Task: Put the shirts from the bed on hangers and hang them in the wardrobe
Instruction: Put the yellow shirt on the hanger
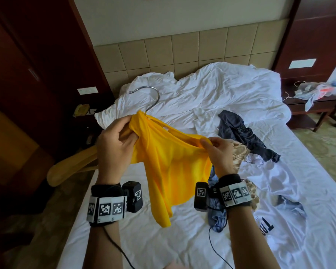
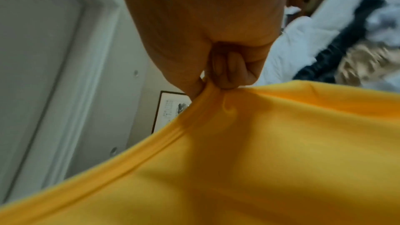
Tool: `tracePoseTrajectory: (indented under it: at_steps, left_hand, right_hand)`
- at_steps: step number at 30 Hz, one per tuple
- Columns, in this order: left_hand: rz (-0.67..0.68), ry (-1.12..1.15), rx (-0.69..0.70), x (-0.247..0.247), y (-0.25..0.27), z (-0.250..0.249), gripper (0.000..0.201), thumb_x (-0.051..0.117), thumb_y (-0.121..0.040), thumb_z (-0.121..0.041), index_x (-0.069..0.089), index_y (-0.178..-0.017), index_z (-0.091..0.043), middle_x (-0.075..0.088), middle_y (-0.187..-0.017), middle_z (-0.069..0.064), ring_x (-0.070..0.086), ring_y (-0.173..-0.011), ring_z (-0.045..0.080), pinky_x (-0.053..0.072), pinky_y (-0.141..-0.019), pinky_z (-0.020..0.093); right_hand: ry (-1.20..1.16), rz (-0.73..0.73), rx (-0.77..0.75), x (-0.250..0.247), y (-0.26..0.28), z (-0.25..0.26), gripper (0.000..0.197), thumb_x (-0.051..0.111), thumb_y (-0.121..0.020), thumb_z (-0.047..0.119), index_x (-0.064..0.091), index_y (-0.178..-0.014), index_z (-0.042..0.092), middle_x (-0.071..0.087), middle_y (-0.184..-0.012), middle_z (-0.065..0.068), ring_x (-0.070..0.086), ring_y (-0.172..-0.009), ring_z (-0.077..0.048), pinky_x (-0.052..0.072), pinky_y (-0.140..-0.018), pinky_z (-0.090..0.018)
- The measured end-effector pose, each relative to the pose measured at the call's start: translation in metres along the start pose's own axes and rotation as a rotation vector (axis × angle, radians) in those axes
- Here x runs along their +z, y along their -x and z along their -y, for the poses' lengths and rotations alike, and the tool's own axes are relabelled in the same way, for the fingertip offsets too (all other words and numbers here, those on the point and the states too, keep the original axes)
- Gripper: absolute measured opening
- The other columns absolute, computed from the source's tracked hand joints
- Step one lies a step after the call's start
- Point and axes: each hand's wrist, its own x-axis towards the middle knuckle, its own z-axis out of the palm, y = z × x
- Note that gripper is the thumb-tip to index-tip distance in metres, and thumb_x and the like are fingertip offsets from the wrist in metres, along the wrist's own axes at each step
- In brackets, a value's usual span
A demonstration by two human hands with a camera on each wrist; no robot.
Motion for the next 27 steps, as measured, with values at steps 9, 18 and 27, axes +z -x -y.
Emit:
tracePoseTrajectory:
  at_steps: [9, 18, 27]
  left_hand:
    - [0.023, 0.051, -0.015, 0.015, 0.003, -0.003, 0.031, 0.075, -0.092, -0.009, 0.073, -0.122, -0.015, 0.068, -0.109, -0.024, 0.064, -0.106, -0.009, 0.050, -0.090, 0.014]
    - [0.099, 0.045, -0.092, 0.030, 0.005, -0.004, 0.026, 0.077, -0.092, -0.021, 0.068, -0.117, -0.023, 0.072, -0.107, -0.014, 0.067, -0.102, 0.001, 0.057, -0.087, 0.042]
    - [0.185, 0.068, -0.102, 0.041, 0.007, -0.002, 0.068, 0.065, -0.096, -0.009, 0.040, -0.154, -0.034, 0.065, -0.104, -0.007, 0.066, -0.096, 0.009, 0.056, -0.086, 0.044]
  right_hand:
    - [0.134, 0.148, -0.163, 0.010, 0.016, 0.036, 0.021, 0.076, -0.097, 0.027, 0.080, -0.077, 0.023, 0.070, -0.061, 0.019, 0.059, -0.057, 0.006, 0.041, -0.058, -0.013]
    - [-0.008, 0.152, -0.329, 0.038, 0.049, 0.089, 0.029, 0.071, -0.101, 0.031, 0.078, -0.075, 0.023, 0.074, -0.081, -0.001, 0.069, -0.085, -0.018, 0.052, -0.074, -0.034]
    - [-0.191, 0.374, -0.255, 0.044, 0.064, 0.116, 0.034, 0.051, -0.111, 0.023, 0.070, -0.083, 0.013, 0.065, -0.101, 0.006, 0.059, -0.098, -0.005, 0.041, -0.089, -0.024]
